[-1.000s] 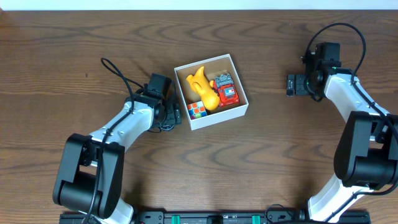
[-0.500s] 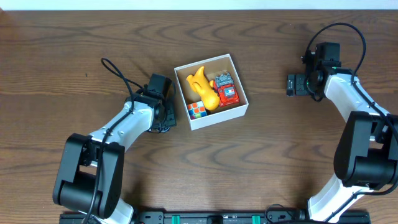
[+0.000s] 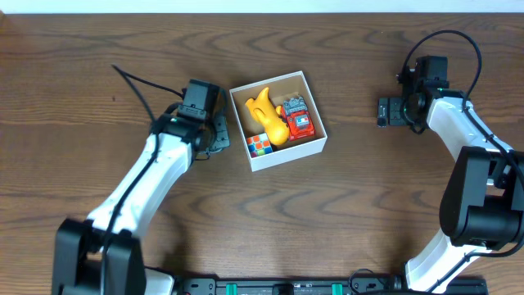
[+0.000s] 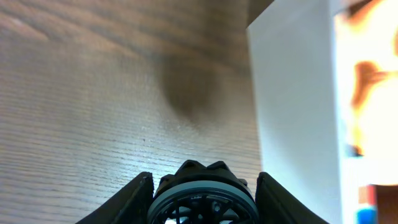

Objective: Pack container
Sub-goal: 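Carry the black object over the box and drop it in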

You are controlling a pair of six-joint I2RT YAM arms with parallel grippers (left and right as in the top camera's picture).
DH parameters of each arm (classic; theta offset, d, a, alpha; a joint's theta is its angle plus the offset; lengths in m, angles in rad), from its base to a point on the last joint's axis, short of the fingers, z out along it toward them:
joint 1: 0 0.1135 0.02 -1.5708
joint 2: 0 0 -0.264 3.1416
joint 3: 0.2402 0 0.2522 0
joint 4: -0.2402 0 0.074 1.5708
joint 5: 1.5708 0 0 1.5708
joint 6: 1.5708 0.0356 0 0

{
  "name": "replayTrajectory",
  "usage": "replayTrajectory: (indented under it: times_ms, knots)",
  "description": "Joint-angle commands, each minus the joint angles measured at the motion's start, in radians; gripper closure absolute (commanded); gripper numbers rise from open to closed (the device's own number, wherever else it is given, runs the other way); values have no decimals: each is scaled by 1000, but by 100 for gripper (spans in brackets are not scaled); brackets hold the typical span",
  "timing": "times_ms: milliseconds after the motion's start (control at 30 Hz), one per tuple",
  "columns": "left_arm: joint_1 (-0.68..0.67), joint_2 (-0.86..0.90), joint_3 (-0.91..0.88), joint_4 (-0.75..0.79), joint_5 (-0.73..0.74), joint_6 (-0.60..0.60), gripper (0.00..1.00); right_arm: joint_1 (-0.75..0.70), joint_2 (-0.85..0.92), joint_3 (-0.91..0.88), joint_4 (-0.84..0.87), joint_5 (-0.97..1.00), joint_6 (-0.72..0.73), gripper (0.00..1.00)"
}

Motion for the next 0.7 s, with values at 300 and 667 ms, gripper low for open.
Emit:
replayTrajectory:
  times_ms: [300, 667]
  knots:
    - [-145, -145, 35, 79, -11, 2, 51, -1, -18, -2, -1, 3, -2, 1]
    - [-215, -108, 35, 210, -14, 2, 51, -1, -18, -2, -1, 3, -2, 1]
